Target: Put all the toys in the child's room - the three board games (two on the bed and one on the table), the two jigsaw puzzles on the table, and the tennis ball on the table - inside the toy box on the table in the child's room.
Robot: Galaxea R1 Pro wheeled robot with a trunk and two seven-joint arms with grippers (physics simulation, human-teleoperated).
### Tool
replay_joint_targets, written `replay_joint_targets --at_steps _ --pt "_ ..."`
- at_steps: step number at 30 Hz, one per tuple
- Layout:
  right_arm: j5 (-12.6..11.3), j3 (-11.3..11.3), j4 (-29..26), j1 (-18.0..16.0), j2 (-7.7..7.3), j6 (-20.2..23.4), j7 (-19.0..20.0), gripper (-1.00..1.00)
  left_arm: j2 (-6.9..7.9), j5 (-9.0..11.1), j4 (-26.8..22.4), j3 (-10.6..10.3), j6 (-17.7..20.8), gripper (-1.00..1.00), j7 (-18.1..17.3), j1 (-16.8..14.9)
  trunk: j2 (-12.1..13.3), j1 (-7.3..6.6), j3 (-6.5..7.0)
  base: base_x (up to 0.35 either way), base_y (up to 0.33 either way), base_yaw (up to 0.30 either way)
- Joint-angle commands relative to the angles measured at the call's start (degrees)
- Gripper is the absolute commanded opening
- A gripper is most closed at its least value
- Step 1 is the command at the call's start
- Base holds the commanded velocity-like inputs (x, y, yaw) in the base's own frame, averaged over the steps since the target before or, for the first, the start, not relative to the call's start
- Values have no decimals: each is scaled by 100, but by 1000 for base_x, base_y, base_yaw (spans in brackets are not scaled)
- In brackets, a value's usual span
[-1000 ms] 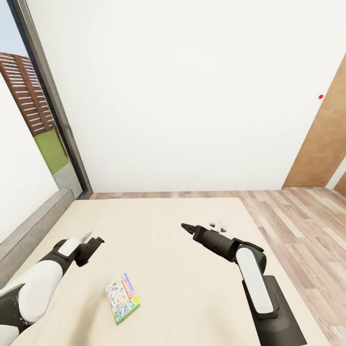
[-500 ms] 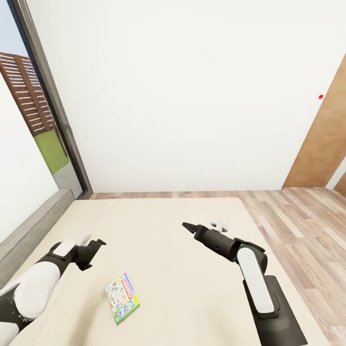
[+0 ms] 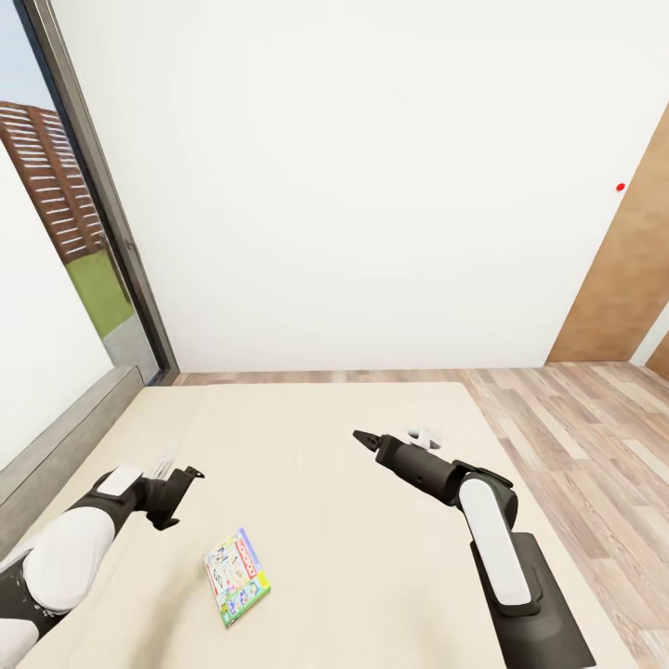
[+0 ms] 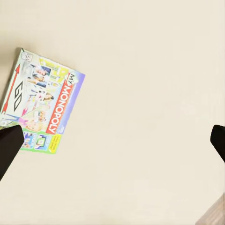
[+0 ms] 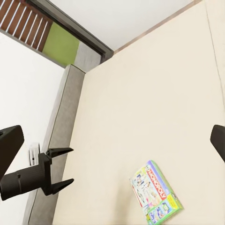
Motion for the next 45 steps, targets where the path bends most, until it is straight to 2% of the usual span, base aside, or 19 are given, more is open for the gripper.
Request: replay_joint_targets --at_steps 1,13,19,28,45 --pt "-58 -1 -6 -6 -3 21 -56 100 -6 61 -9 26 15 100 58 -4 -13 4 -13 0 0 0" --pt "-58 -2 -6 -6 -14 21 -63 100 -54 53 -9 62 -5 100 81 -4 -13 4 -37 0 0 0" --pt "-58 -2 -6 -6 -14 20 -63 100 -60 45 -9 62 -13 100 105 -4 -13 4 -87 0 0 0" --pt "-58 -2 -6 -6 -14 35 -63 100 -61 51 -9 66 -129 100 383 -4 -13 4 -170 0 0 0" --pt "-58 6 -6 -6 -14 18 -63 100 -55 61 -9 63 -176 100 399 -4 -13 4 -328 0 0 0"
